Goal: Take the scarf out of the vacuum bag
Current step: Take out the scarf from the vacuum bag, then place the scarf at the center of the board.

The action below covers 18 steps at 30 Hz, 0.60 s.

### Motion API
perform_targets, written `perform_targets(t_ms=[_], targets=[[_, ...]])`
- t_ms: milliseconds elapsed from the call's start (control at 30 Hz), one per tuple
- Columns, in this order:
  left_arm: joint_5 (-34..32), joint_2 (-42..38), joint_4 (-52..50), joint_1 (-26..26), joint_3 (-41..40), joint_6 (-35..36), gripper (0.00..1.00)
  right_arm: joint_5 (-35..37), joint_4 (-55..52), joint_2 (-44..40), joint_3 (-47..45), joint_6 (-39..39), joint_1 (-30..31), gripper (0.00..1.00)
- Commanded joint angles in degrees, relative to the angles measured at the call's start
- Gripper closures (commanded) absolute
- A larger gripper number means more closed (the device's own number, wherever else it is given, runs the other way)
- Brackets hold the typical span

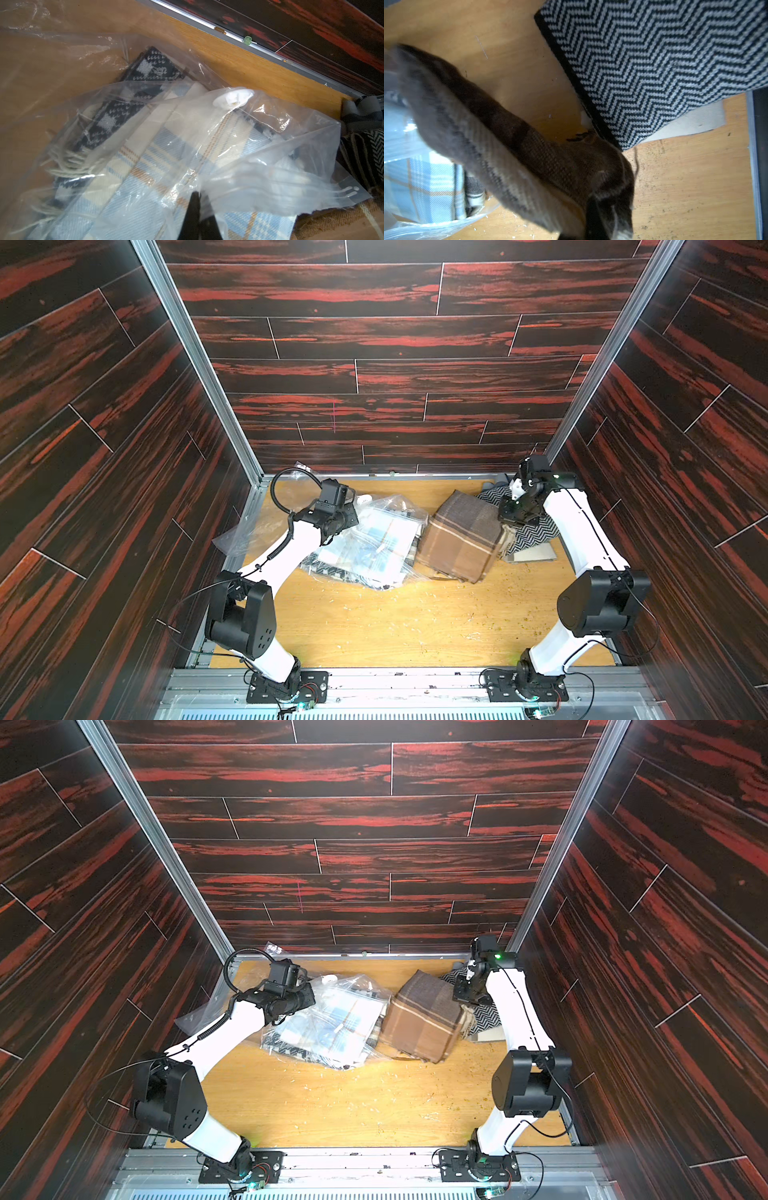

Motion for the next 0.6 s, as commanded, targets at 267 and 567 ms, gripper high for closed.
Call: perform_targets(t_ms=[267,567], targets=[[-0.15,-0.33,0.97,0.84,0.18,0.39,1.00,-0.28,-1.62,-1.02,3.79,-0.30,-2.62,1.00],[0.50,-0.20,1.46,0.82,0.26,0.69,1.00,-7.22,0.57,-0.26,9.51,2.32,-6.51,1.00]])
